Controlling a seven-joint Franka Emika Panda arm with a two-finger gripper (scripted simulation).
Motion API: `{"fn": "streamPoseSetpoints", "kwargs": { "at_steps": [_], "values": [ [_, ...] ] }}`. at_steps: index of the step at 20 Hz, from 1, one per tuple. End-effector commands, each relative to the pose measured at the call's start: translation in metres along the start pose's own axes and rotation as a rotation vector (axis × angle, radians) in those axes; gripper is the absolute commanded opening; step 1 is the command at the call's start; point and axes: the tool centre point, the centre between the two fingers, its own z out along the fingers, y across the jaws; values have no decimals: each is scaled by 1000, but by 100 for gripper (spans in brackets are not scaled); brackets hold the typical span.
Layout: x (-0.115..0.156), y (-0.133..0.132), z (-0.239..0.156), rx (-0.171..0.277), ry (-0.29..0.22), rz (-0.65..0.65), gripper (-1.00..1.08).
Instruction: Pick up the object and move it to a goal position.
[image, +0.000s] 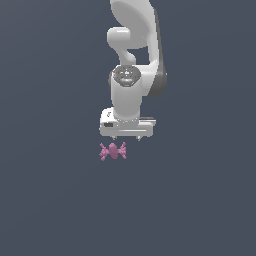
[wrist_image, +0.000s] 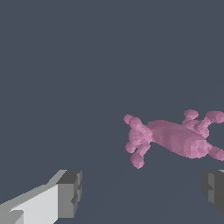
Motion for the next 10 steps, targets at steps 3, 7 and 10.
{"fn": "streamPoseSetpoints", "kwargs": {
  "at_steps": [3, 7, 10],
  "values": [
    [0, 0, -1, 1, 1, -2, 100],
    [1, -4, -6, 12, 13, -13, 100],
    [1, -6, -10, 19, 20, -19, 100]
  ]
}}
